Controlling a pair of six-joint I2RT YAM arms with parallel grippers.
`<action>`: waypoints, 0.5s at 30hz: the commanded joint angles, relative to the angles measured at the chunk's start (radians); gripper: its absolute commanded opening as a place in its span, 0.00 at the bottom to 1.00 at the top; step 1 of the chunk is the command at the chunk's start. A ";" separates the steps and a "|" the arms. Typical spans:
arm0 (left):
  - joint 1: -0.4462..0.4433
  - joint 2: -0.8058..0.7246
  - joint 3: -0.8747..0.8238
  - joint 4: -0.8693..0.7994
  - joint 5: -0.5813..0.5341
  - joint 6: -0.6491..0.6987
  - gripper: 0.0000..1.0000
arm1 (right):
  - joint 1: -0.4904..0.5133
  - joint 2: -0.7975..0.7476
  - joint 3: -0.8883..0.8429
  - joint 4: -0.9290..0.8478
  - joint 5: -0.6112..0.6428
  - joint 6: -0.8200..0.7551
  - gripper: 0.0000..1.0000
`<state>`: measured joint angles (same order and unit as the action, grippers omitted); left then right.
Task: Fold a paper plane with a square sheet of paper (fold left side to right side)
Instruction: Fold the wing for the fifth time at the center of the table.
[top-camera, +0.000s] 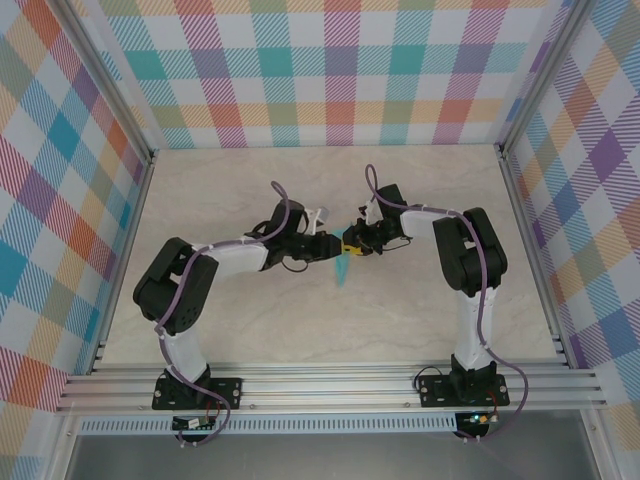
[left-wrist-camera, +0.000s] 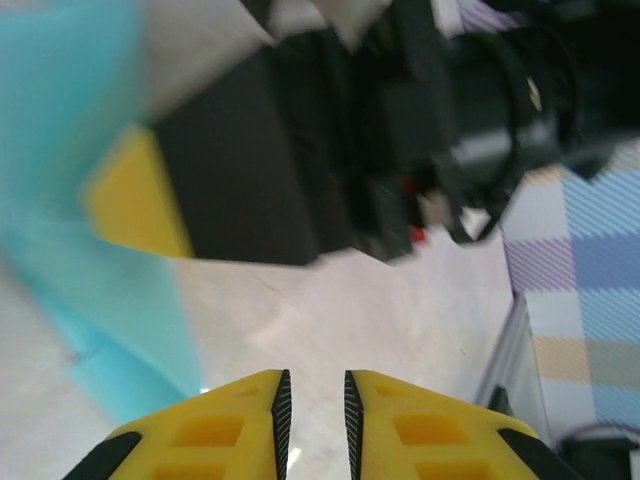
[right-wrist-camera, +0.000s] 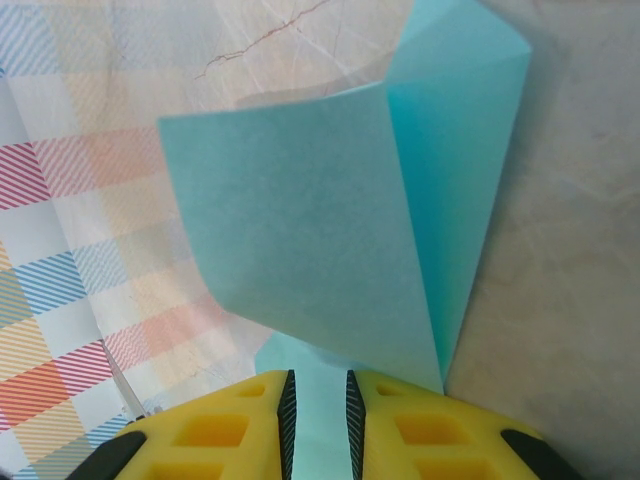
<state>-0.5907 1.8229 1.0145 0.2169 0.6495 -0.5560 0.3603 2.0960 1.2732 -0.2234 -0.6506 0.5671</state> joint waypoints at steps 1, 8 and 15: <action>-0.045 0.044 0.041 0.002 0.062 0.027 0.21 | 0.005 0.050 -0.010 -0.093 0.063 -0.008 0.22; -0.052 0.092 0.052 -0.037 0.014 0.043 0.20 | 0.004 0.045 -0.011 -0.092 0.062 -0.006 0.22; -0.052 0.114 0.036 -0.051 -0.017 0.045 0.18 | 0.004 0.047 -0.012 -0.091 0.062 -0.007 0.22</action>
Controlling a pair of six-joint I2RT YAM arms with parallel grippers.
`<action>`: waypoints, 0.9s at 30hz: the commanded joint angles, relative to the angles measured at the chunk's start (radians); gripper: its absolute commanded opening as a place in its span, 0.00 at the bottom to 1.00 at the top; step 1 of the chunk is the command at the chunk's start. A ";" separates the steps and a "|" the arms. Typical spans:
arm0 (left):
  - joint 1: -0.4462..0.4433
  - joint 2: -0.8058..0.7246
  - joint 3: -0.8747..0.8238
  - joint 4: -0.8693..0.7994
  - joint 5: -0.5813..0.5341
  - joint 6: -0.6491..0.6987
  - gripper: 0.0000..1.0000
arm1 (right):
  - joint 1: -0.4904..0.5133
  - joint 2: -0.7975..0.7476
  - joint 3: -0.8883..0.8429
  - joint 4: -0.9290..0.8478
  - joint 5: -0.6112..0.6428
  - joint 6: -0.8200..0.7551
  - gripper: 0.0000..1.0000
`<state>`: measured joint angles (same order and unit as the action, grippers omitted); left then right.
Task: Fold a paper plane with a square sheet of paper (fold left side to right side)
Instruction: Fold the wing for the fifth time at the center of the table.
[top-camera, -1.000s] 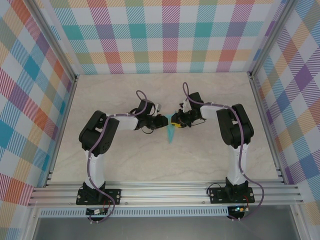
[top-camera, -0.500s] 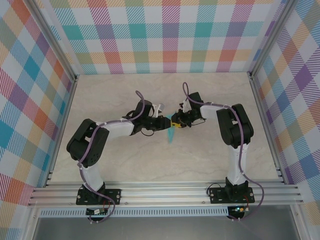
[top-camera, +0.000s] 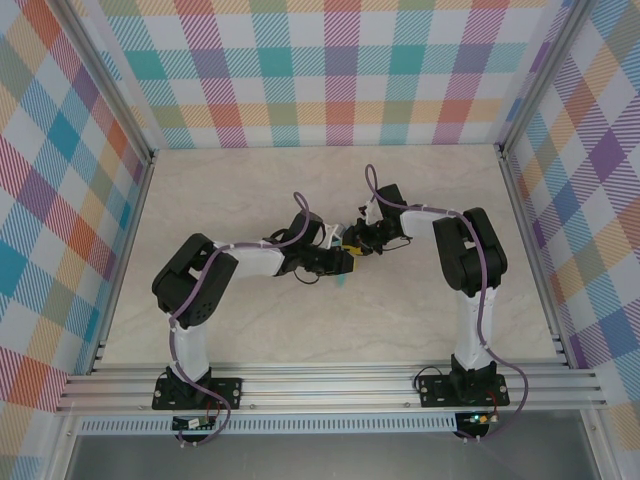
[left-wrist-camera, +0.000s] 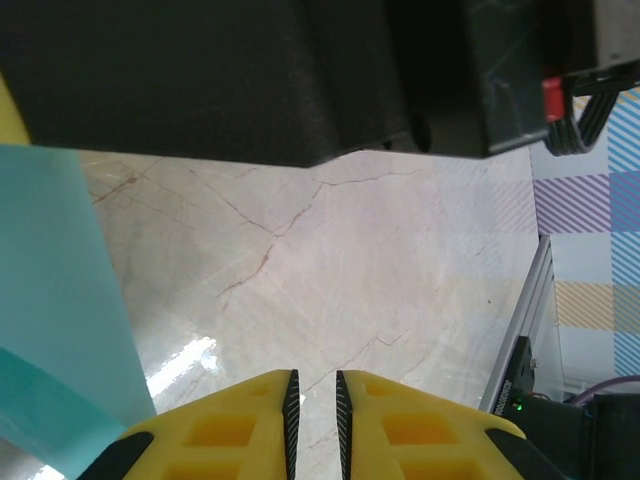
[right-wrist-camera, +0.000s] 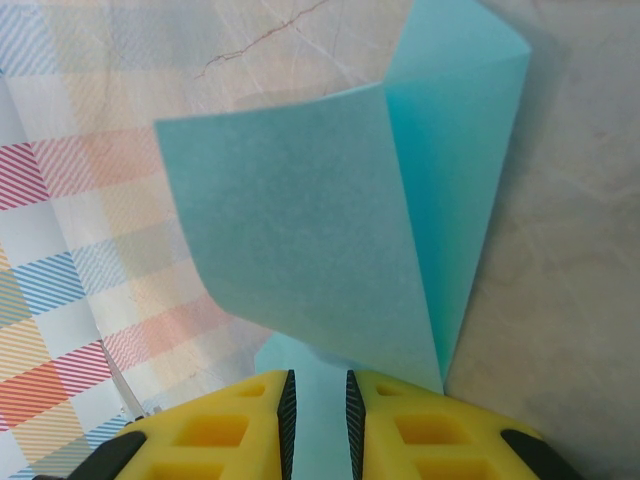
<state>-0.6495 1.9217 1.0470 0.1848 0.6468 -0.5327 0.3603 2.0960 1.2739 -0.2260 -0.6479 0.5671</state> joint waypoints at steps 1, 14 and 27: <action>0.007 0.017 0.002 -0.021 -0.015 0.022 0.18 | 0.005 0.047 -0.013 -0.090 0.059 -0.008 0.22; 0.007 0.044 0.009 -0.110 -0.015 0.060 0.17 | 0.005 0.049 -0.005 -0.101 0.065 -0.009 0.22; 0.007 0.053 -0.001 -0.162 0.007 0.092 0.16 | 0.004 0.053 0.005 -0.114 0.073 -0.012 0.22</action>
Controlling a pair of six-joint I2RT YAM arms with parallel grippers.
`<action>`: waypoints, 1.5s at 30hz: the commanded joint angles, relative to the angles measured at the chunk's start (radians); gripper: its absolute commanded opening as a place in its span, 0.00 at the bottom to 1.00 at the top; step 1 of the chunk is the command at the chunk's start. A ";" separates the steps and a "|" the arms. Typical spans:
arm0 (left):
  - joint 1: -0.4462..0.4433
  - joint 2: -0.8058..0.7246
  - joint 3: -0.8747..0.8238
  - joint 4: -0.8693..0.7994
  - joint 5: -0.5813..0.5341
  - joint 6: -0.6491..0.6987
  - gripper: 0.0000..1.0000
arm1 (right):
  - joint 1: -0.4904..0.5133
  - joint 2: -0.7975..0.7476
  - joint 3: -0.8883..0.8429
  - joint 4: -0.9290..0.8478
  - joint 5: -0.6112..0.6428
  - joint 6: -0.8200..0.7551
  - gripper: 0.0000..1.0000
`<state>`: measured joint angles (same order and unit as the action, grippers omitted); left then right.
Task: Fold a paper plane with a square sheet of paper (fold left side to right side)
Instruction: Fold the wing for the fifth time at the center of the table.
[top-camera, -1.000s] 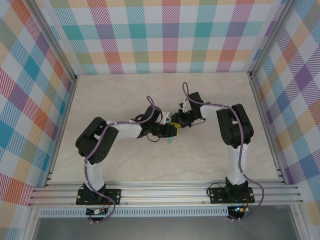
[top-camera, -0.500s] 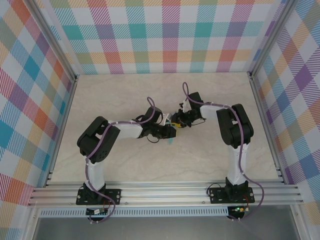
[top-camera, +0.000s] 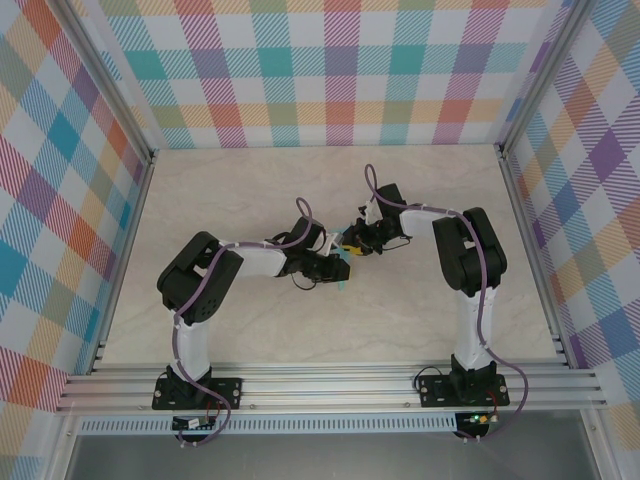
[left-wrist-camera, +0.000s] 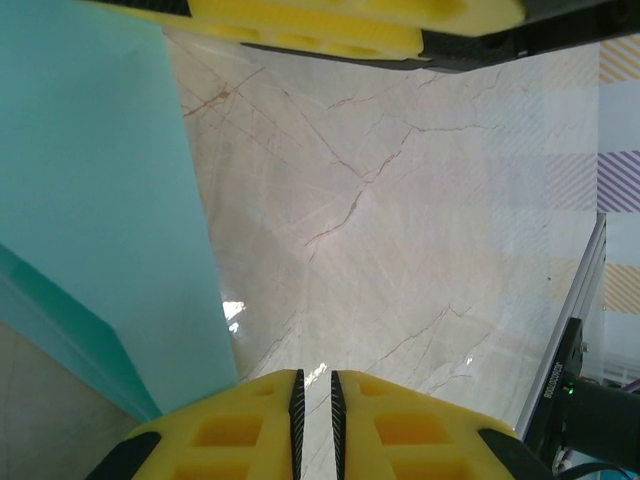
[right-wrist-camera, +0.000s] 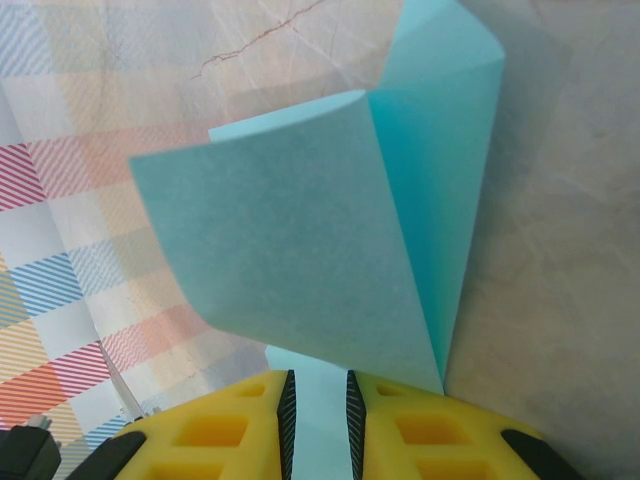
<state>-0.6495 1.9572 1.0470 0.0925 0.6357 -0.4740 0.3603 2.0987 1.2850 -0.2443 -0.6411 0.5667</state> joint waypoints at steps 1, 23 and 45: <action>0.007 0.018 0.000 -0.079 0.023 0.038 0.16 | 0.005 0.050 -0.006 -0.098 0.067 -0.012 0.22; -0.026 -0.121 0.005 -0.096 0.045 0.076 0.27 | 0.004 0.056 0.000 -0.115 0.075 -0.008 0.22; 0.039 -0.004 0.030 -0.004 0.051 0.073 0.27 | 0.005 0.058 -0.006 -0.109 0.074 -0.008 0.22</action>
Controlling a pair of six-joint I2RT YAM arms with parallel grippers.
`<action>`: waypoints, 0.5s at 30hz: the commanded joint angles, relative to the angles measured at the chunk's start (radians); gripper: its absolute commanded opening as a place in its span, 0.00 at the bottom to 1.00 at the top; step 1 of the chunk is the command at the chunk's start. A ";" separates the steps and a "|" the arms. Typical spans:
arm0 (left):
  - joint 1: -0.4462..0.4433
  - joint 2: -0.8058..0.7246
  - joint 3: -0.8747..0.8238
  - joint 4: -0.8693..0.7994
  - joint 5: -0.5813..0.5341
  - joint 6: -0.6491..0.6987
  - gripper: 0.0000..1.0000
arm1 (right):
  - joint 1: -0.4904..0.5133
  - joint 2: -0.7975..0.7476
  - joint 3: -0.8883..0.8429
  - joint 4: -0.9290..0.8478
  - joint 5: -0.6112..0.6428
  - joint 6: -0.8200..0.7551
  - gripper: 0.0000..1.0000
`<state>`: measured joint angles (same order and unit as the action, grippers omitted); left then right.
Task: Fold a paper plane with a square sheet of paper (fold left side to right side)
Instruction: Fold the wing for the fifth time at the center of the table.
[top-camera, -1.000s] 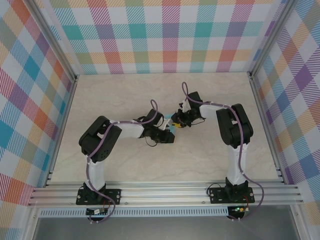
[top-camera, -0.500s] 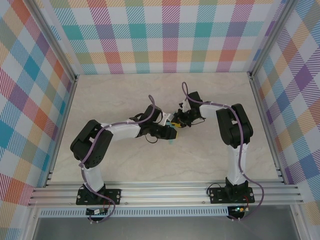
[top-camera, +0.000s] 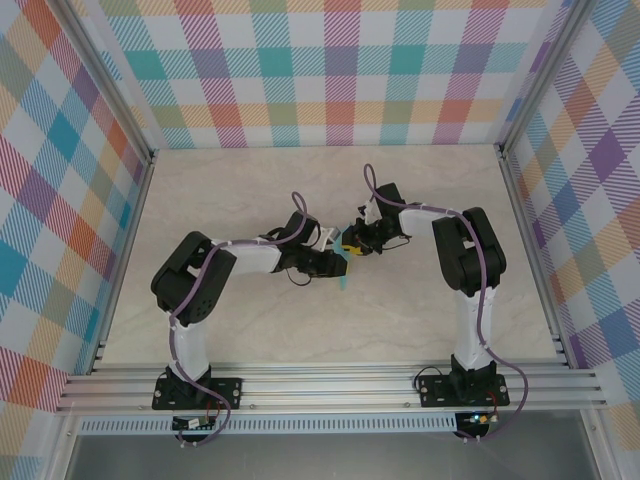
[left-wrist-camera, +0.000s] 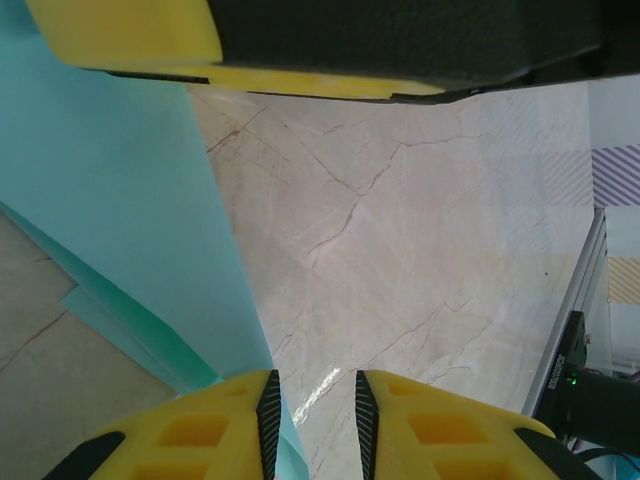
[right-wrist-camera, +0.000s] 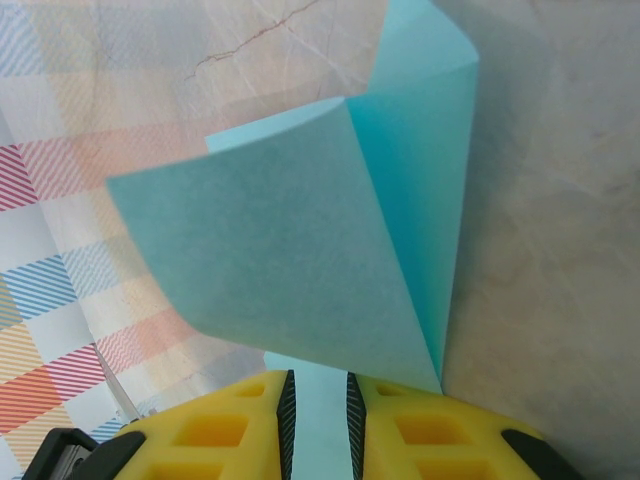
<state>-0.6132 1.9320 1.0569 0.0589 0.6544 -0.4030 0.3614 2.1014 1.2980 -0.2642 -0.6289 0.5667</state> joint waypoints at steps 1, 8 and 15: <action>0.001 0.025 0.020 0.029 0.034 0.001 0.27 | 0.004 0.056 -0.018 -0.089 0.061 -0.009 0.22; -0.005 0.031 0.014 -0.025 0.003 0.041 0.25 | 0.003 0.058 -0.021 -0.089 0.063 -0.007 0.23; -0.005 -0.088 0.018 -0.052 0.018 0.040 0.26 | 0.003 0.058 -0.020 -0.092 0.063 -0.007 0.23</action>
<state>-0.6136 1.9293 1.0630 0.0395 0.6605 -0.3870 0.3611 2.1017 1.2980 -0.2642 -0.6289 0.5667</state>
